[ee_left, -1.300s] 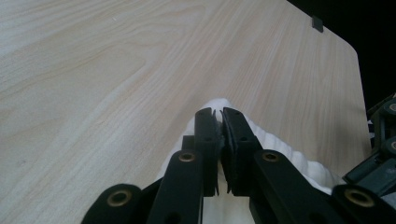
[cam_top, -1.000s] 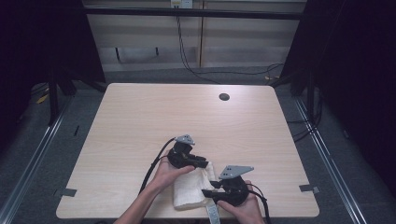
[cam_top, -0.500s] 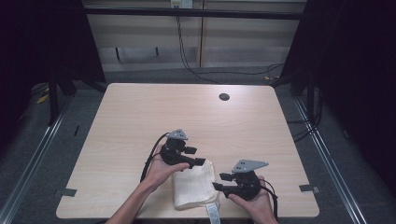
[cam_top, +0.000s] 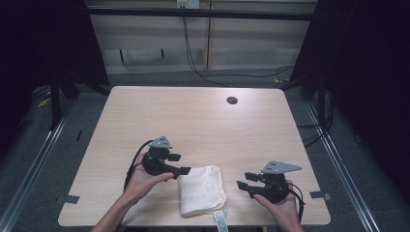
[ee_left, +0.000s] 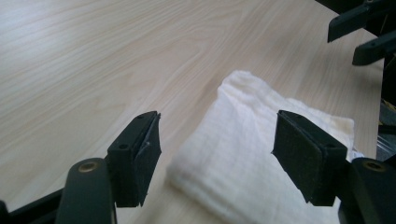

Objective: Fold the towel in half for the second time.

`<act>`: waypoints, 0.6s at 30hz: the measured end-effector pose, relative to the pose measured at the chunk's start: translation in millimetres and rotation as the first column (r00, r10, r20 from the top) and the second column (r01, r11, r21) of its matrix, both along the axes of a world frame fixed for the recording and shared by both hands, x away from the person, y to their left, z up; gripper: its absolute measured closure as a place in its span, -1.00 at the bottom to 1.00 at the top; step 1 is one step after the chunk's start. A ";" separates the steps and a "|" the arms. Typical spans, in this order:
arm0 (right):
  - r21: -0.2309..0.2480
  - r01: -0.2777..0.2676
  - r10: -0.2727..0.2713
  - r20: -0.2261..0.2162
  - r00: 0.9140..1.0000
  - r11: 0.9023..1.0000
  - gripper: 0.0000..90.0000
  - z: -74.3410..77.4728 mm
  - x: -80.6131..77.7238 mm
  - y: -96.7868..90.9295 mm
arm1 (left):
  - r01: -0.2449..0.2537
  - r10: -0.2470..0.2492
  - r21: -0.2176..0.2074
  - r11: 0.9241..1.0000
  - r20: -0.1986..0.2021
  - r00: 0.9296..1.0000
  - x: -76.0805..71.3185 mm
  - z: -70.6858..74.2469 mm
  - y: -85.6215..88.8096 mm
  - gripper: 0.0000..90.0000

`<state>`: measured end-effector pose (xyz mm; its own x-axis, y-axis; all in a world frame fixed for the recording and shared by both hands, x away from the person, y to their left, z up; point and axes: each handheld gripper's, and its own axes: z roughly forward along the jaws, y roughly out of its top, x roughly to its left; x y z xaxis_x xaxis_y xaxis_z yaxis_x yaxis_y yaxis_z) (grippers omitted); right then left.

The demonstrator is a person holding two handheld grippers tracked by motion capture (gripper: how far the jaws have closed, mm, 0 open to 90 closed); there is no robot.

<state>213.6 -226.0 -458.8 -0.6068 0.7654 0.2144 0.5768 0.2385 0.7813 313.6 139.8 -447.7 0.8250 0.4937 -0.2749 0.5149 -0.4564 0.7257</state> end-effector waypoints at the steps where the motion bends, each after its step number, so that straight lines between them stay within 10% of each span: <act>1: 0.006 0.008 -0.008 0.003 1.000 1.000 0.15 -0.2 -0.1 -3.1 | -0.006 0.006 0.008 1.000 -0.007 1.000 -1.4 0.4 4.4 -0.32; 18: 0.030 0.111 -0.111 -0.006 0.994 0.993 0.14 -4.2 -4.7 -41.3 | -0.138 0.137 0.041 0.990 0.015 0.990 -45.5 -11.1 89.9 -0.31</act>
